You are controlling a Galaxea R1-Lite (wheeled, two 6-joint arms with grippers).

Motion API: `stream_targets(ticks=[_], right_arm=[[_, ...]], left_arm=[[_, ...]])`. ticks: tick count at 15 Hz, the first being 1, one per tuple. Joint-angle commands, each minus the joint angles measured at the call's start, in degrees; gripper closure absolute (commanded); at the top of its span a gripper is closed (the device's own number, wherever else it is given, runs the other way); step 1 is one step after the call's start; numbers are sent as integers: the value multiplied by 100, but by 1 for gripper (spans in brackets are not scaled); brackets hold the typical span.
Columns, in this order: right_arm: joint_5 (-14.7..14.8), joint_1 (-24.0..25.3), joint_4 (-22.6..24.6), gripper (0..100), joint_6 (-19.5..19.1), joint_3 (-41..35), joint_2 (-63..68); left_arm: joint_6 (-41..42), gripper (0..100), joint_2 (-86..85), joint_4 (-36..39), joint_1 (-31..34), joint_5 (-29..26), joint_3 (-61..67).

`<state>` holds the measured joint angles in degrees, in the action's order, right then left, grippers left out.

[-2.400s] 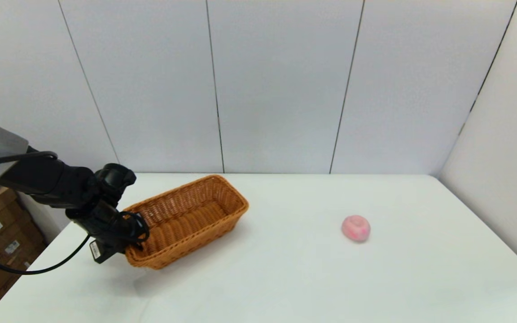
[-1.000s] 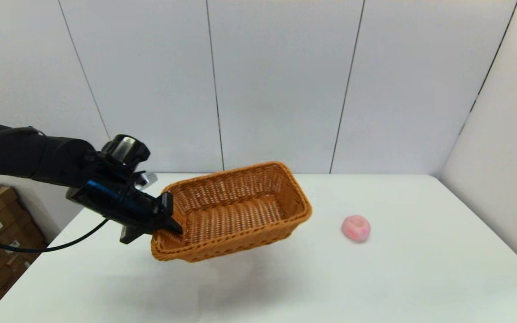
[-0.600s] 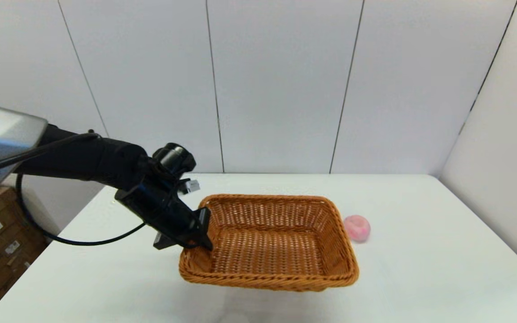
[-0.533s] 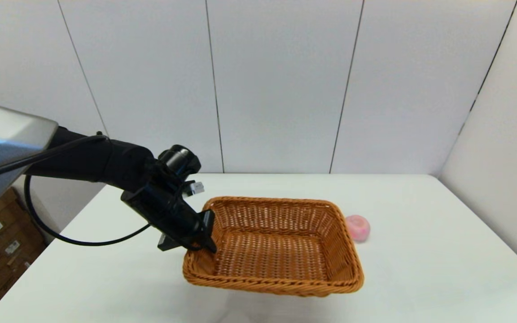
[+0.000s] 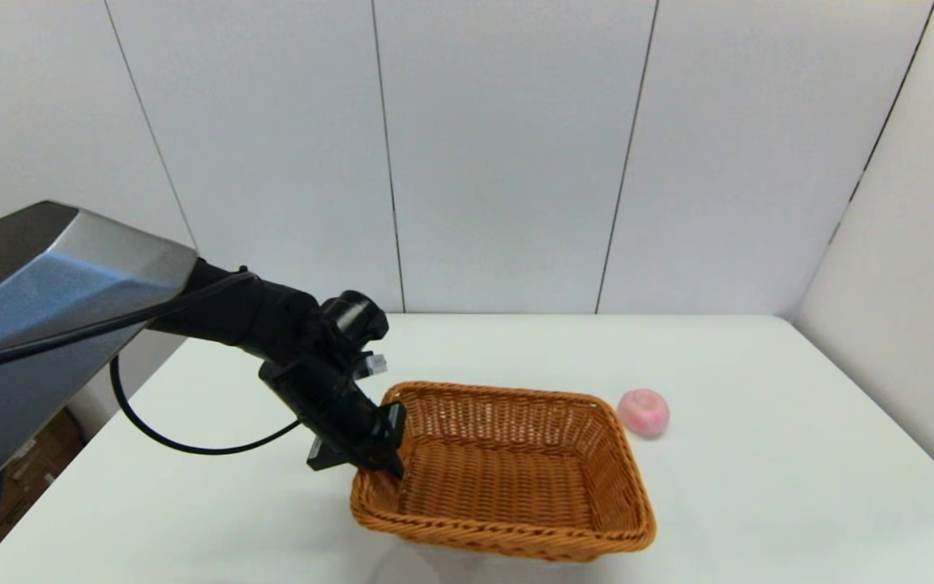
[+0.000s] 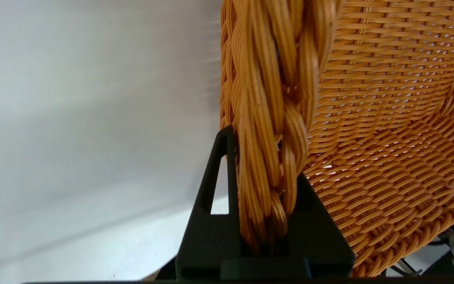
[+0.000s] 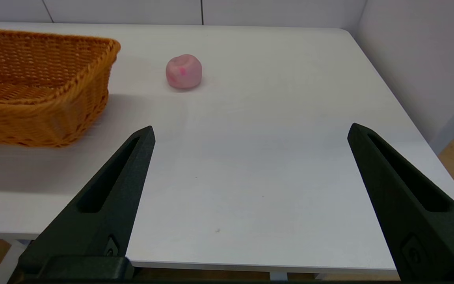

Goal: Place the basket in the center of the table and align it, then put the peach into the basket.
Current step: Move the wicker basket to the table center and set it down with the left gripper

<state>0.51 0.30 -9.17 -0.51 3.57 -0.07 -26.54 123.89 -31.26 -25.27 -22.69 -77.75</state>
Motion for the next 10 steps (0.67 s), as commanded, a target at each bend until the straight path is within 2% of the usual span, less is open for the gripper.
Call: stream_targets(ticks=[1,5,6,10], right_arm=[[2,5,-6,0,-2,3,-1],[-7,5,-6,0,-19,3,-1],[-7,5,-6,0,-28,-6,-1],[-7,5,-6,0,-28,3,-1]], left_arm=[[-167,100,249,-21,13,133,-117],[-431,100,241,-21,22,326,-214],[-475,0,285,-21,22,423,-214],[-449,0,91,-21,22,432,-205]])
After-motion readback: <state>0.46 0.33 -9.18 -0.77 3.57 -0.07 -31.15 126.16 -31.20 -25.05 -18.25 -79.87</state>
